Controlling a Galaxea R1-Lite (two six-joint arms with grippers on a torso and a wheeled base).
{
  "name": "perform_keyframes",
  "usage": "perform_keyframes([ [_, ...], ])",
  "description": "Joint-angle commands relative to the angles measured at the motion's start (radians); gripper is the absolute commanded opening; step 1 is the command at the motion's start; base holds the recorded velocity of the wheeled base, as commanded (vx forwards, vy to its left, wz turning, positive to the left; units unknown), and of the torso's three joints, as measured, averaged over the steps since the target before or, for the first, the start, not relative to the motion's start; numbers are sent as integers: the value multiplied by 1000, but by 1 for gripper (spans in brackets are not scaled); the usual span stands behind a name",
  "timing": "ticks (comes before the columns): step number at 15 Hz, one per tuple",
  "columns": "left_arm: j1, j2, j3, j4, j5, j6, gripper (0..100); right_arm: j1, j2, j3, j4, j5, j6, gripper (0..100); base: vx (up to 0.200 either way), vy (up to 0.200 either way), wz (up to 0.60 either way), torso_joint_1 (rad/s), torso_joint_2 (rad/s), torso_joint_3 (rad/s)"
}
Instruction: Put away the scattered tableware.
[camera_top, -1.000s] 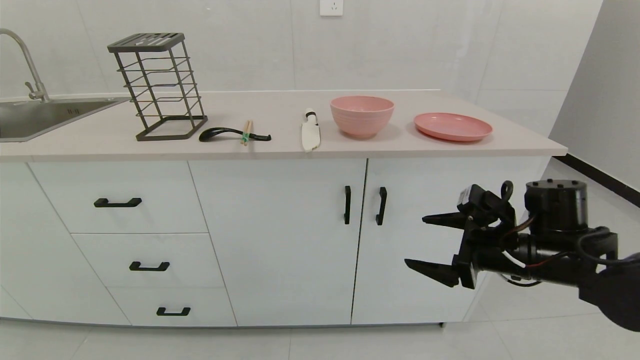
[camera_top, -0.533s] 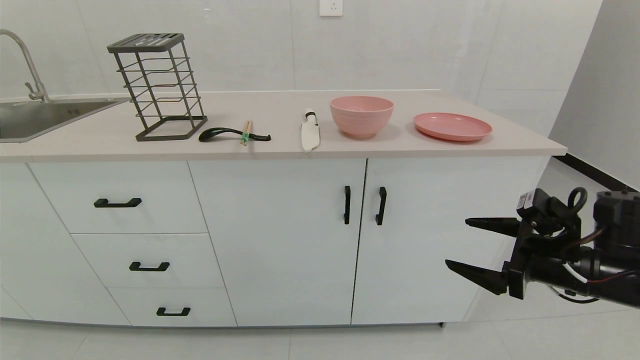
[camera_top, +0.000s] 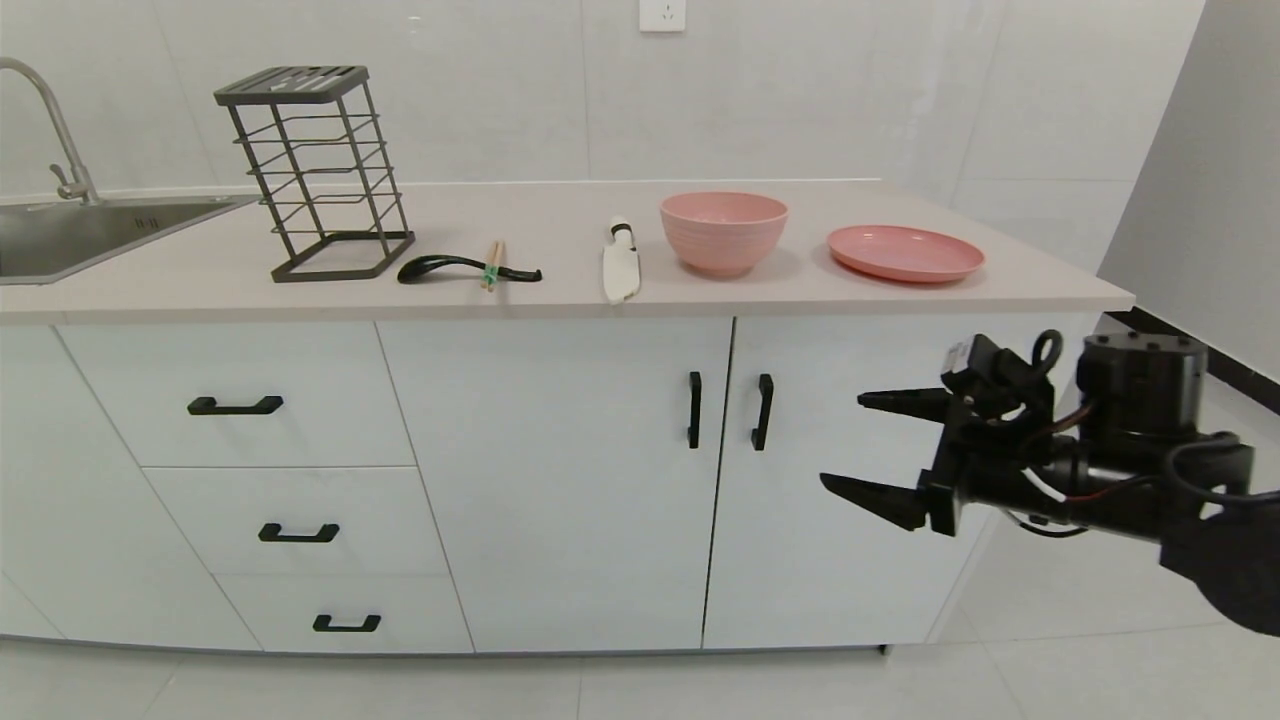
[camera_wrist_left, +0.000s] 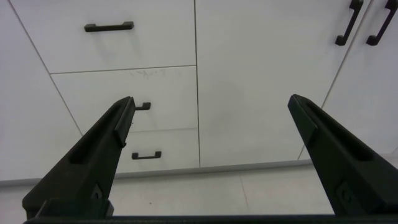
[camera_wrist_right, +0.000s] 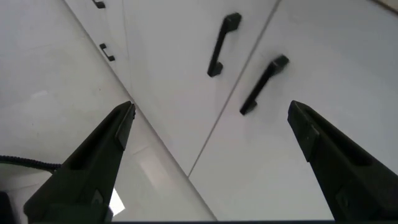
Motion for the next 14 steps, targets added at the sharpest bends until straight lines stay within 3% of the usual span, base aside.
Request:
perform_keyframes([
  [1, 0, 1, 0, -1, 1, 0, 100, 82, 175, -112, -15, -3, 4, 100, 0, 0, 0, 0, 0, 0],
  [10, 0, 1, 0, -1, 1, -3, 100, -2, 419, -280, -84, -6, 24, 100, 0, 0, 0, 0, 0, 0],
  [14, 0, 1, 0, -1, -3, -7, 100, 18, 480, -367, -87, -36, 25, 100, 0, 0, 0, 0, 0, 0],
])
